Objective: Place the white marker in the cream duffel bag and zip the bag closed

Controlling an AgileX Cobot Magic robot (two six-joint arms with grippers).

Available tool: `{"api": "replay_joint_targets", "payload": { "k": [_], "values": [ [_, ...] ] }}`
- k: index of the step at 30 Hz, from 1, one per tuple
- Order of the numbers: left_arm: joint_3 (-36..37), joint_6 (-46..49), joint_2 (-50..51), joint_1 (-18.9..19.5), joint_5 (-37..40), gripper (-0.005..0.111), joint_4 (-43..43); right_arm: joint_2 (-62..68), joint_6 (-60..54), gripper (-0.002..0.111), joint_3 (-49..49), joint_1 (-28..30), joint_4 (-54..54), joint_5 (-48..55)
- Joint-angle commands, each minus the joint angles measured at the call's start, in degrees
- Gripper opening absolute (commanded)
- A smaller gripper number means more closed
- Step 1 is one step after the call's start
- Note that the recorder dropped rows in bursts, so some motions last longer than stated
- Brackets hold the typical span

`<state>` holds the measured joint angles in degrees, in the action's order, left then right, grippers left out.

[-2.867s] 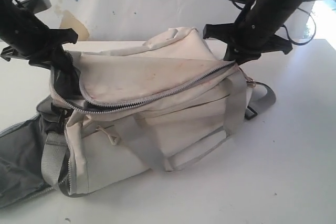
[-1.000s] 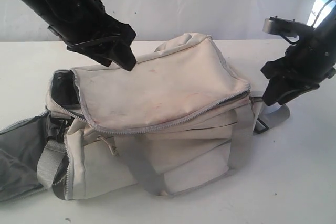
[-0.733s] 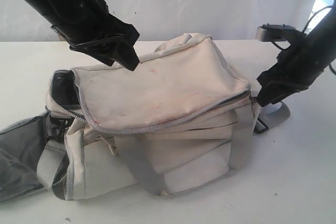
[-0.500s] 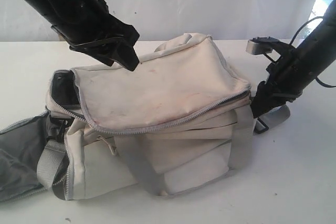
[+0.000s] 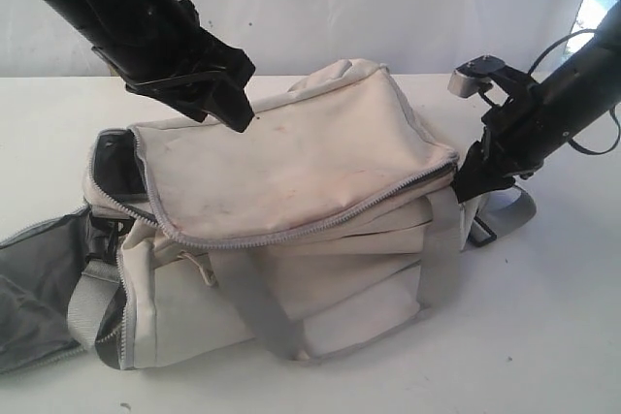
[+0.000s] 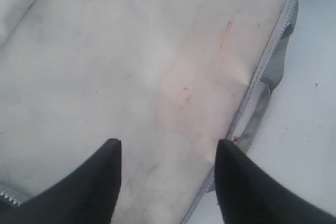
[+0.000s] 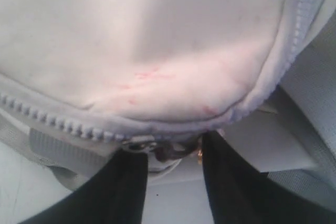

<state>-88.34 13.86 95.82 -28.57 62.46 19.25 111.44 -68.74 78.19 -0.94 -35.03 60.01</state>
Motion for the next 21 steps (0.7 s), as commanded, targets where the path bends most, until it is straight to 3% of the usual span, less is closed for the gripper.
{"api": "replay_joint_targets", "payload": {
  "k": [1, 7, 13, 21],
  "values": [
    [-0.40, -0.14, -0.44, -0.25, -0.05, 0.056, -0.41, 0.07, -1.78, 0.032, 0.43, 0.38, -0.94, -1.88],
    [-0.40, -0.14, -0.44, -0.25, -0.05, 0.056, -0.41, 0.07, -1.78, 0.031, 0.43, 0.38, -1.30, -3.83],
    [-0.40, -0.14, -0.44, -0.25, -0.05, 0.056, -0.41, 0.07, 1.61, 0.000, 0.43, 0.38, 0.48, 0.70],
    [-0.40, 0.08, -0.44, -0.25, -0.01, 0.056, -0.41, -3.00, 20.61, 0.000, 0.43, 0.38, 14.46, 1.28]
  ]
}}
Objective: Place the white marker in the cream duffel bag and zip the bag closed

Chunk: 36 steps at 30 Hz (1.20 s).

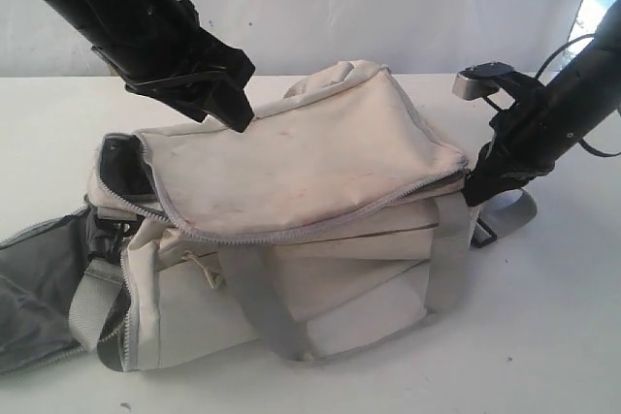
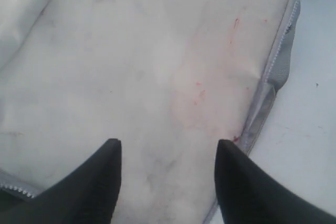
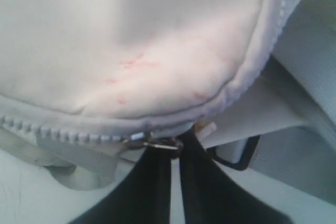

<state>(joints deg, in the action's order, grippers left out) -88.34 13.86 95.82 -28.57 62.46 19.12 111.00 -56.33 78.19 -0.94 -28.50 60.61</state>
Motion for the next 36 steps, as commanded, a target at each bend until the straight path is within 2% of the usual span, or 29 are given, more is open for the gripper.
{"api": "replay_joint_targets", "payload": {
  "k": [1, 6, 13, 20, 22, 26, 30, 36],
  "values": [
    [-0.40, 0.08, -0.44, -0.25, -0.01, 0.056, -0.28, -3.32, 9.56, 0.000, 0.43, 0.38, 9.57, 0.67],
    [-0.40, 0.08, -0.44, -0.25, -0.01, 0.056, -0.28, -6.59, 11.62, 0.000, 0.43, 0.38, 9.78, 0.94],
    [-0.40, -0.64, -0.44, -0.25, 1.64, 0.056, -0.53, -5.79, 13.92, 0.000, 0.43, 0.27, -8.02, 4.73],
    [-0.40, -2.30, -0.44, -0.25, 2.87, 0.056, -1.63, -5.18, 17.54, 0.001, 0.43, 0.27, -2.51, 7.80],
    [-0.40, -2.30, -0.44, -0.25, 2.33, 0.056, -1.63, -5.18, 17.92, 0.007, 0.43, 0.27, -3.44, 8.57],
    [-0.40, -2.30, -0.44, -0.25, 0.91, 0.056, -1.63, -5.13, 21.53, 0.026, 0.43, 0.27, -9.31, 9.14],
    [-0.40, -2.30, -0.44, -0.25, 0.64, 0.056, -1.63, -5.13, 21.44, 0.043, 0.43, 0.39, -4.95, 9.10],
    [-0.40, -2.30, -0.44, -0.25, 0.93, 0.056, -1.63, -5.13, 21.73, 0.044, 0.43, 0.39, 3.63, 8.45]
  ]
}}
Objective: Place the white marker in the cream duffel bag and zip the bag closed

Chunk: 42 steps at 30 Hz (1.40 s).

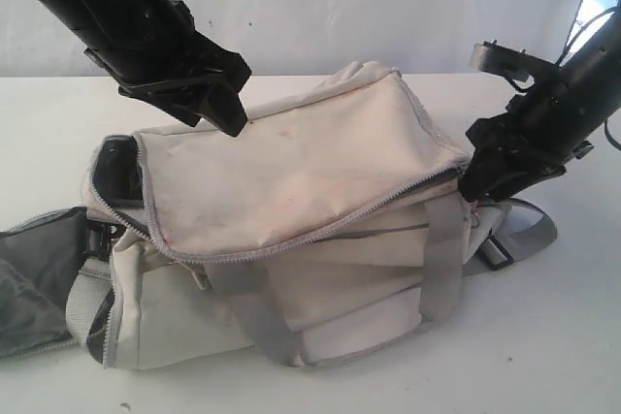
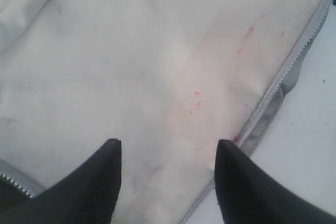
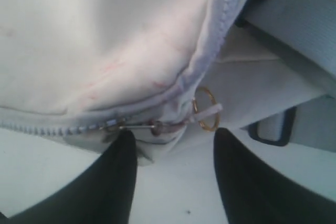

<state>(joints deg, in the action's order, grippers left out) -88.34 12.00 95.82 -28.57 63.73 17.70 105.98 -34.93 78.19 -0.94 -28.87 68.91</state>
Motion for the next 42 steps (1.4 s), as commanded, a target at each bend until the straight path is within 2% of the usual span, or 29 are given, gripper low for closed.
{"api": "replay_joint_targets", "payload": {
  "k": [1, 6, 12, 15, 19, 24, 28, 31, 35, 39, 42],
  "values": [
    [-0.40, -0.45, -0.44, -0.25, -0.35, 0.056, -0.20, -0.11, 0.33, 0.044, 0.43, 0.39, 4.27, 0.16],
    [-0.40, -0.45, -0.44, -0.25, -0.21, 0.056, -0.48, -0.11, -3.44, 0.043, 0.43, 0.39, 7.12, 0.44],
    [-0.40, -0.45, -0.44, -0.25, 0.01, 0.056, -1.12, 0.42, -5.79, 0.031, 0.43, 0.39, 12.93, -1.24],
    [-0.40, -0.45, -0.44, -0.25, 0.01, 0.056, -1.70, 1.47, -7.13, 0.027, 0.43, 0.39, 11.91, -0.82],
    [-0.40, -0.45, -0.44, -0.25, -0.32, 0.056, -1.83, 3.28, -11.83, 0.027, 0.43, 0.27, 7.42, -0.30],
    [-0.40, -0.45, -0.44, -0.25, -0.32, 0.056, -1.83, 4.97, -23.11, 0.027, 0.43, 0.27, 0.76, 1.05],
    [-0.40, -0.45, -0.44, -0.25, -0.54, 0.056, -1.83, 5.89, -28.55, 0.027, 0.33, 0.27, 0.18, -1.44],
    [-0.40, -0.45, -0.44, -0.25, -0.41, 0.056, -1.83, 6.24, -28.69, 0.033, 0.33, 0.27, 0.86, -3.93],
    [-0.40, -0.32, -0.44, -0.25, -0.15, 0.056, -1.83, 6.24, -29.69, 0.050, 0.33, 0.27, 0.80, -5.03],
    [-0.40, -0.32, -0.44, -0.25, -0.27, 0.056, -1.93, 6.24, -35.27, 0.051, 0.33, 0.27, -1.57, -4.52],
    [-0.40, -0.05, -0.44, -0.25, -0.38, 0.056, -1.93, 6.24, -40.03, 0.047, 0.33, 0.27, -3.75, -2.79]
  ]
}}
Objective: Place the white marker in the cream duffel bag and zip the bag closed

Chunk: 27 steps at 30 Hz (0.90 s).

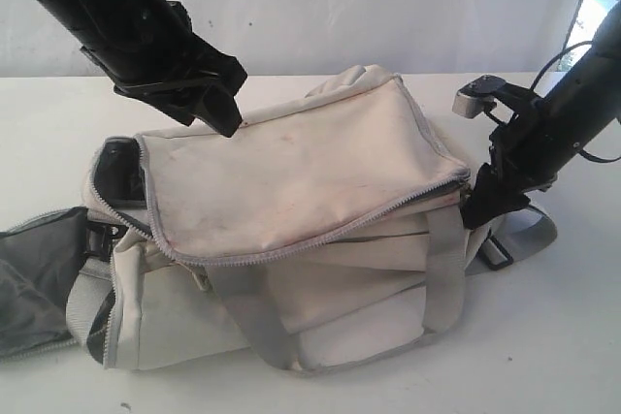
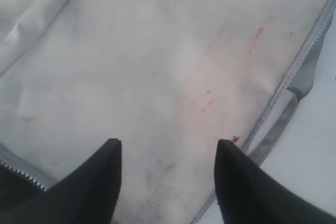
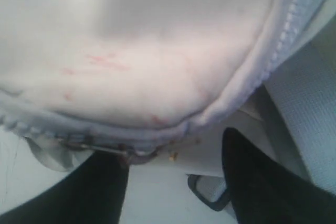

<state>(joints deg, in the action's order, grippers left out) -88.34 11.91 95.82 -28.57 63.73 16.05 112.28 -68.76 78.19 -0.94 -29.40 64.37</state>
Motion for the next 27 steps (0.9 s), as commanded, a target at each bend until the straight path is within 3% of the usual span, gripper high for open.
{"api": "replay_joint_targets", "payload": {
  "k": [1, 5, 13, 19, 23, 27],
  "values": [
    [-0.40, 0.03, -0.44, -0.25, -0.38, 0.056, -0.28, -0.05, -7.17, 0.045, 0.33, 0.27, -4.10, 2.19],
    [-0.40, 0.04, -0.44, -0.25, -0.74, 0.056, -0.28, -0.05, -8.33, 0.034, 0.33, 0.27, -5.12, 2.77],
    [-0.40, 0.04, -0.44, -0.25, -0.74, 0.056, -0.28, -0.40, -5.00, 0.001, 0.33, 0.38, -0.38, 5.34],
    [-0.40, 0.04, -0.44, -0.25, -0.74, 0.056, -0.28, -1.79, -0.67, 0.000, 0.45, 0.38, 1.87, 5.34],
    [-0.40, 0.04, -0.44, -0.25, -0.74, 0.056, -0.28, -3.87, 12.79, 0.000, 0.53, 0.38, 2.56, 5.59],
    [-0.40, 0.04, -0.44, -0.25, -1.17, 0.056, -0.28, -4.82, 16.94, 0.000, 0.53, 0.38, 4.30, 5.59]
  ]
}}
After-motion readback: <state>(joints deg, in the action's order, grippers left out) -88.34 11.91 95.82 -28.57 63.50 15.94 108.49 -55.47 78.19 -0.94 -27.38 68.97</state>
